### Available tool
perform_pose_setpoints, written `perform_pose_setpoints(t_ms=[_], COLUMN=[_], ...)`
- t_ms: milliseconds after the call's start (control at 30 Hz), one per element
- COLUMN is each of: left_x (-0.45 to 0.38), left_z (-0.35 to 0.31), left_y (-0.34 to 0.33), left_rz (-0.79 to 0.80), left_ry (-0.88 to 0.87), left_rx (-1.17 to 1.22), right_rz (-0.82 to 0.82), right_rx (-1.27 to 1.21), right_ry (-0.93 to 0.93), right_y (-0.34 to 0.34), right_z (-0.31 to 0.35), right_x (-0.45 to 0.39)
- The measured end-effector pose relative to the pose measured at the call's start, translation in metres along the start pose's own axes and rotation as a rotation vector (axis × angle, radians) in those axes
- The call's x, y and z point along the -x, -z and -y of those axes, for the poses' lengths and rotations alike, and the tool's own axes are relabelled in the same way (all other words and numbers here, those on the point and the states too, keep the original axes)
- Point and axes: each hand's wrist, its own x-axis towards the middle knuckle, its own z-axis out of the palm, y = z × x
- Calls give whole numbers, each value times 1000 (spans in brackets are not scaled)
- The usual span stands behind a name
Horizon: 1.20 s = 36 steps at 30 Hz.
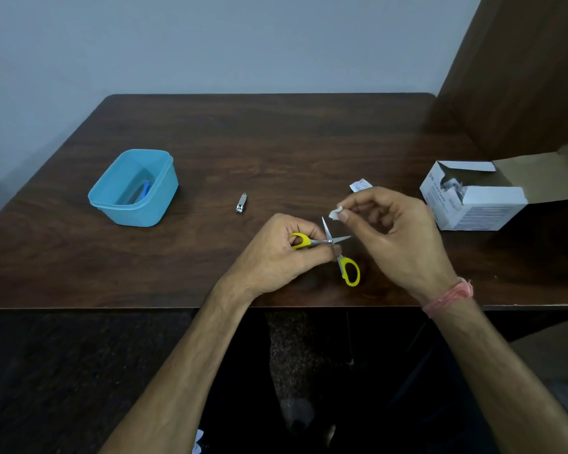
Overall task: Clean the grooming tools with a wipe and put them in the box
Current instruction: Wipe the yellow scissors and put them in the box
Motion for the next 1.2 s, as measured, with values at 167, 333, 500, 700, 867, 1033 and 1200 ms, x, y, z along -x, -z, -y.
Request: perform_pose_setpoints(t_ms=[167,333,500,700,867,1033,1200], left_x=[0,-1,-1,-1,-1,-2,-2], left_z=[4,3,3,5,0,-3,-4], left_y=[0,1,1,0,2,2,1], left_rz=[11,36,34,-40,-87,-94,-177], left_ry=[-23,-18,-8,-41,-3,21,42], left_rx=[2,20,-29,-12,42,162,202], right_rz=[273,484,444,210,-91,-178,-160], right_rx=[-307,-337,-544,-520,-449,-415,-356], right_ry=[-173,-332,-398,-458,-438,-274,-195], right_y=[7,15,10,11,7,-2,-20], right_z=[9,11,15,-3,-18,-13,4], right_x=[-9,-24,-32,-22,3,27,45])
